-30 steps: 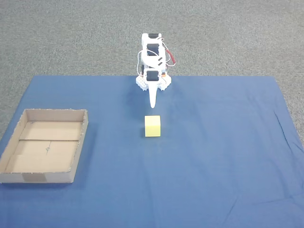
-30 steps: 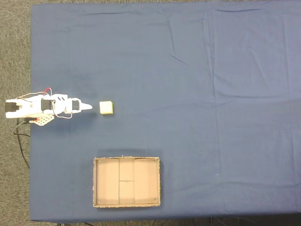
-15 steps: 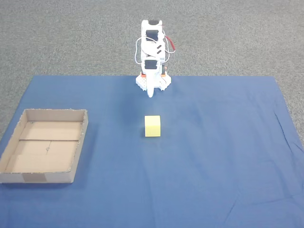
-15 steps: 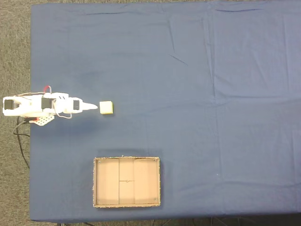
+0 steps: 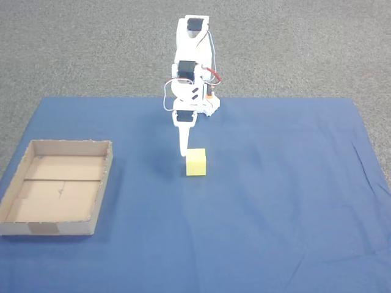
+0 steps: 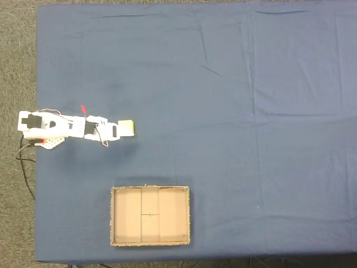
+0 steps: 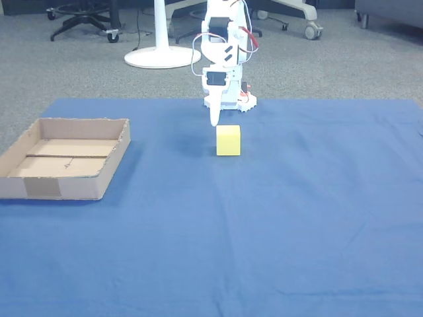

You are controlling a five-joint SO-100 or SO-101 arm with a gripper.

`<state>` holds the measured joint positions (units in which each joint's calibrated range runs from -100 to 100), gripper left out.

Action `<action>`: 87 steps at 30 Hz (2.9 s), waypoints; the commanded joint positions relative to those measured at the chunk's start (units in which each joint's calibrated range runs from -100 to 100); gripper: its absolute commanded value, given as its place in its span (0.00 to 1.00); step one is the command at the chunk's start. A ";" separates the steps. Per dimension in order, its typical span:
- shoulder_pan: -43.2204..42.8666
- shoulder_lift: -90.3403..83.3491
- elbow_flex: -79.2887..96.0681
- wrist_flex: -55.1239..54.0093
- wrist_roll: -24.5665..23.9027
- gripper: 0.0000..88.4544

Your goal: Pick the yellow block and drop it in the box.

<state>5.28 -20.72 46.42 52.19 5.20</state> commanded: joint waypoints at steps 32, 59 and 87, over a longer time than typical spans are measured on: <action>21.19 -0.01 -40.36 6.71 9.33 0.19; 35.74 66.09 -93.66 6.38 12.84 0.33; 0.58 -76.84 52.94 -18.01 -7.28 0.00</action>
<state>5.60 -92.50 87.29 37.07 -2.17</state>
